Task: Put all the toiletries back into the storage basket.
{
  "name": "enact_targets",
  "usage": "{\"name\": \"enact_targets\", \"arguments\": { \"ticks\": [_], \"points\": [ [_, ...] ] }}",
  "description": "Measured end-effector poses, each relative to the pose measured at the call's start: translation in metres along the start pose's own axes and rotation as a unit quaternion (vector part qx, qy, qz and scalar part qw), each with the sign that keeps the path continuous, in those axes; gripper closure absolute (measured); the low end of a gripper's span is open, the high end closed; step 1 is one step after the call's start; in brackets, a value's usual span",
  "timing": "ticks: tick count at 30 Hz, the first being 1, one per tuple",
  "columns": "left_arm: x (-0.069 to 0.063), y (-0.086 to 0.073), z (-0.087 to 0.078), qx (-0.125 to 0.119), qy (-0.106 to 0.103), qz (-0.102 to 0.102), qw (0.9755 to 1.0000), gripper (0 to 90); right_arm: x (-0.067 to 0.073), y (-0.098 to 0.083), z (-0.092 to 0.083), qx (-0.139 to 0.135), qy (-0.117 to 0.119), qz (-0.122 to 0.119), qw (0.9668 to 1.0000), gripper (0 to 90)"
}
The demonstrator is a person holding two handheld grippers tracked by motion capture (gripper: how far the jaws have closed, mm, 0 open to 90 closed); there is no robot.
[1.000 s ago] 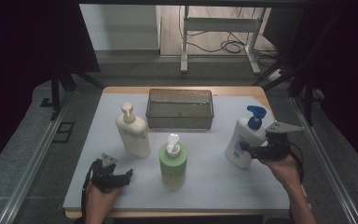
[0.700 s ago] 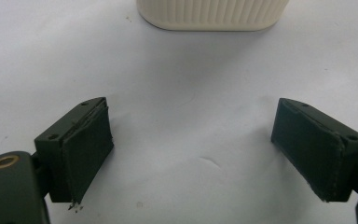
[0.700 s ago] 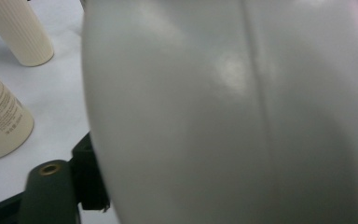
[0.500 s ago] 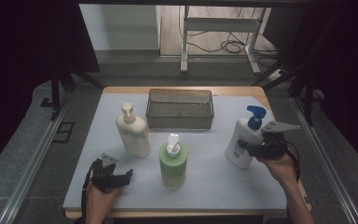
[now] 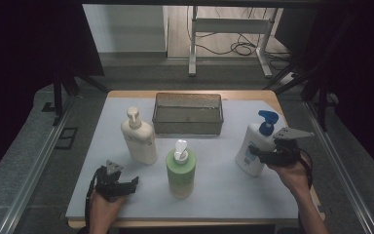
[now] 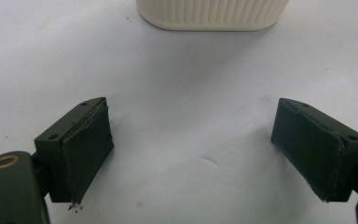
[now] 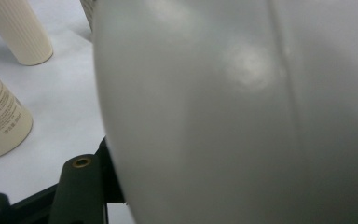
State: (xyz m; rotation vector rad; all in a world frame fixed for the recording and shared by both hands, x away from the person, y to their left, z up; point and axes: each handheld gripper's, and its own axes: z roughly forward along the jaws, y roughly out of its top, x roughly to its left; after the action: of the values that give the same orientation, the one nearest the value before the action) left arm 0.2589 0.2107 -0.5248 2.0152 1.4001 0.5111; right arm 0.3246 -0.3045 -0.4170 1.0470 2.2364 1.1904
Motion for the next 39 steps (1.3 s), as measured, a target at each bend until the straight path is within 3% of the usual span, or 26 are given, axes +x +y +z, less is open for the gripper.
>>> {"name": "enact_targets", "arguments": {
  "ticks": [9, 20, 39],
  "points": [
    [0.000, 0.000, 0.000, 0.000, 0.000, 0.000, 1.0000, 11.6, 0.001, 0.004, -0.003, -0.009, 0.006, 0.006, 0.9999, 37.6],
    [0.000, 0.000, 0.000, 0.000, 0.000, 0.000, 1.0000, 11.6, 0.008, 0.019, -0.005, -0.011, 0.007, -0.004, 0.9999, 37.7],
    [0.000, 0.000, 0.000, 0.000, 0.000, 0.000, 1.0000, 11.6, 0.020, 0.047, 0.012, -0.014, 0.016, -0.013, 0.9997, 37.7]
  ]
}}
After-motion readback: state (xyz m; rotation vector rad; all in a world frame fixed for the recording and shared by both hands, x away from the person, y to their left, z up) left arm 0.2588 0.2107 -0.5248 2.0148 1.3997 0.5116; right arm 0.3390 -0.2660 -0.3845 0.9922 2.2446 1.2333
